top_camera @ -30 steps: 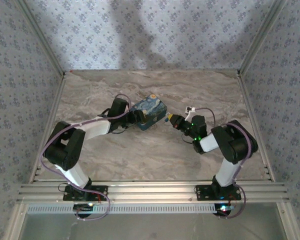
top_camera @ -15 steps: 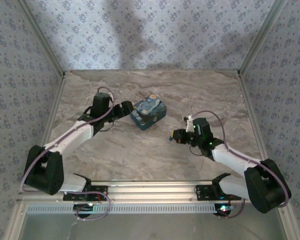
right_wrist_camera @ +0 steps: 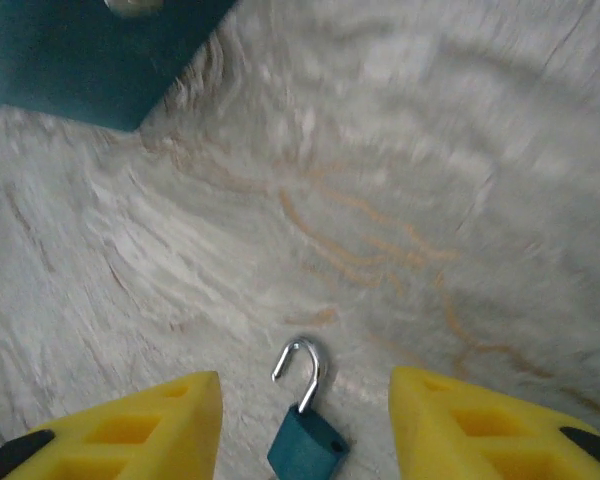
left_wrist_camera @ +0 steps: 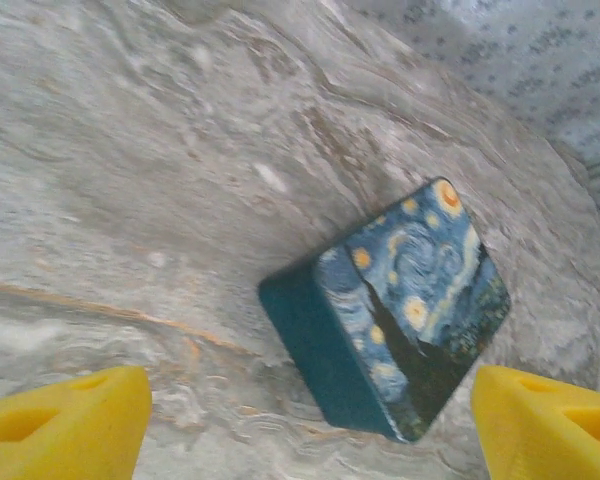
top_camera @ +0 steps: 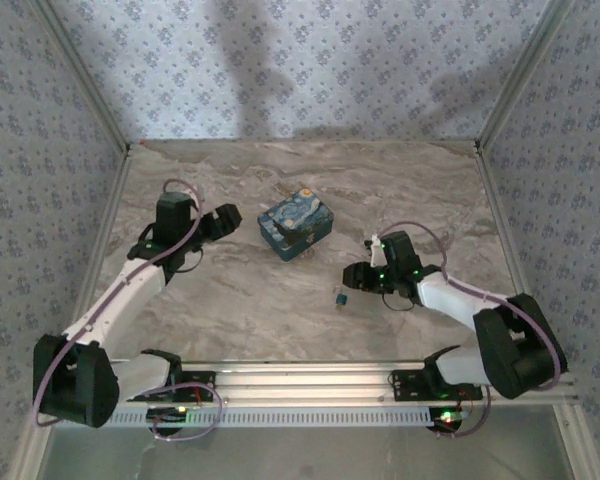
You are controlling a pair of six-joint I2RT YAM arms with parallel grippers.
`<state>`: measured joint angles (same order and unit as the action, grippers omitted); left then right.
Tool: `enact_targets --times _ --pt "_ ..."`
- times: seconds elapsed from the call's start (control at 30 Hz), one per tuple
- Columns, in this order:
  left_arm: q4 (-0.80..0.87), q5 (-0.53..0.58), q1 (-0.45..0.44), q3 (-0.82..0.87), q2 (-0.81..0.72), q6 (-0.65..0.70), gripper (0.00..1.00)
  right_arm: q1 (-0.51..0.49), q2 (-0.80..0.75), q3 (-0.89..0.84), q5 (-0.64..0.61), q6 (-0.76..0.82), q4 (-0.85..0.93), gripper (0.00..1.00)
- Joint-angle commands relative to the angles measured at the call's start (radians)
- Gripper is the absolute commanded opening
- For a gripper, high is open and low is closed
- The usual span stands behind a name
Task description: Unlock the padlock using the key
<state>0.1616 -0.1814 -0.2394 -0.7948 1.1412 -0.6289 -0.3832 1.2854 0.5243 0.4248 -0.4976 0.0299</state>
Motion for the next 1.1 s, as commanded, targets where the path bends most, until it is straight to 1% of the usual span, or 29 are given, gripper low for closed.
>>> enact_targets --times 0.0,0.07,0.1,0.17,0.2,0.23,0.33,0.4,0.47,0.5,0.6,0.63,0.67,0.7,0.77,0.8,0.83,0.9,1.0,1.03,1.07 --pt "0.030 0.068 0.050 0.026 -0.067 0.052 0.83 0.055 -0.089 0.049 -0.085 0.079 0.072 0.54" --pt "0.020 0.134 0.077 0.052 -0.099 0.076 0.83 0.099 -0.130 0.055 -0.128 0.109 0.078 0.61" --pt "-0.002 0.171 0.088 0.074 -0.115 0.115 0.83 0.124 -0.152 0.058 -0.169 0.130 0.083 0.64" --pt "-0.090 0.255 0.091 0.136 -0.147 0.208 0.84 0.166 -0.192 0.059 -0.264 0.186 0.076 0.70" --pt "-0.146 0.298 0.095 0.176 -0.154 0.246 0.84 0.189 -0.212 0.053 -0.329 0.211 0.063 0.77" --pt "-0.208 0.325 0.101 0.217 -0.161 0.282 0.85 0.218 -0.229 0.045 -0.376 0.237 0.042 0.83" --pt "-0.348 0.377 0.116 0.300 -0.145 0.371 0.86 0.298 -0.260 0.002 -0.485 0.322 -0.069 0.96" --pt "-0.392 0.406 0.128 0.330 -0.117 0.405 0.86 0.345 -0.251 -0.038 -0.530 0.364 -0.152 1.00" --pt "-0.436 0.418 0.147 0.348 -0.080 0.421 0.87 0.390 -0.217 -0.082 -0.507 0.413 -0.268 1.00" --pt "-0.413 0.402 0.164 0.331 -0.069 0.422 0.87 0.404 -0.191 -0.113 -0.507 0.427 -0.354 1.00" --pt "-0.565 0.392 0.176 0.386 -0.034 0.501 0.88 0.430 -0.106 -0.209 -0.461 0.449 -0.633 1.00" --pt "-0.610 0.391 0.186 0.401 -0.018 0.508 0.90 0.434 -0.068 -0.224 -0.445 0.448 -0.706 1.00" --pt "-0.640 0.381 0.195 0.411 0.000 0.509 0.91 0.437 -0.030 -0.231 -0.435 0.454 -0.764 1.00" --pt "-0.675 0.365 0.208 0.421 0.020 0.516 0.91 0.434 0.009 -0.229 -0.428 0.472 -0.796 1.00" --pt "-0.741 0.331 0.222 0.439 0.060 0.536 0.91 0.437 0.033 -0.200 -0.404 0.502 -0.778 1.00" --pt "-0.773 0.323 0.225 0.443 0.085 0.548 0.91 0.435 0.049 -0.204 -0.390 0.516 -0.822 1.00" --pt "-0.803 0.308 0.230 0.446 0.111 0.558 0.91 0.443 0.065 -0.198 -0.385 0.510 -0.815 1.00" --pt "-0.872 0.289 0.233 0.450 0.168 0.578 0.92 0.451 0.115 -0.205 -0.364 0.508 -0.877 1.00" --pt "-0.924 0.259 0.236 0.434 0.216 0.622 0.92 0.455 0.230 -0.221 -0.359 0.500 -0.996 1.00" --pt "-0.930 0.247 0.244 0.428 0.235 0.615 0.92 0.457 0.255 -0.212 -0.355 0.497 -1.018 1.00" --pt "-0.952 0.226 0.256 0.430 0.262 0.608 0.92 0.461 0.238 -0.174 -0.355 0.494 -0.912 1.00"
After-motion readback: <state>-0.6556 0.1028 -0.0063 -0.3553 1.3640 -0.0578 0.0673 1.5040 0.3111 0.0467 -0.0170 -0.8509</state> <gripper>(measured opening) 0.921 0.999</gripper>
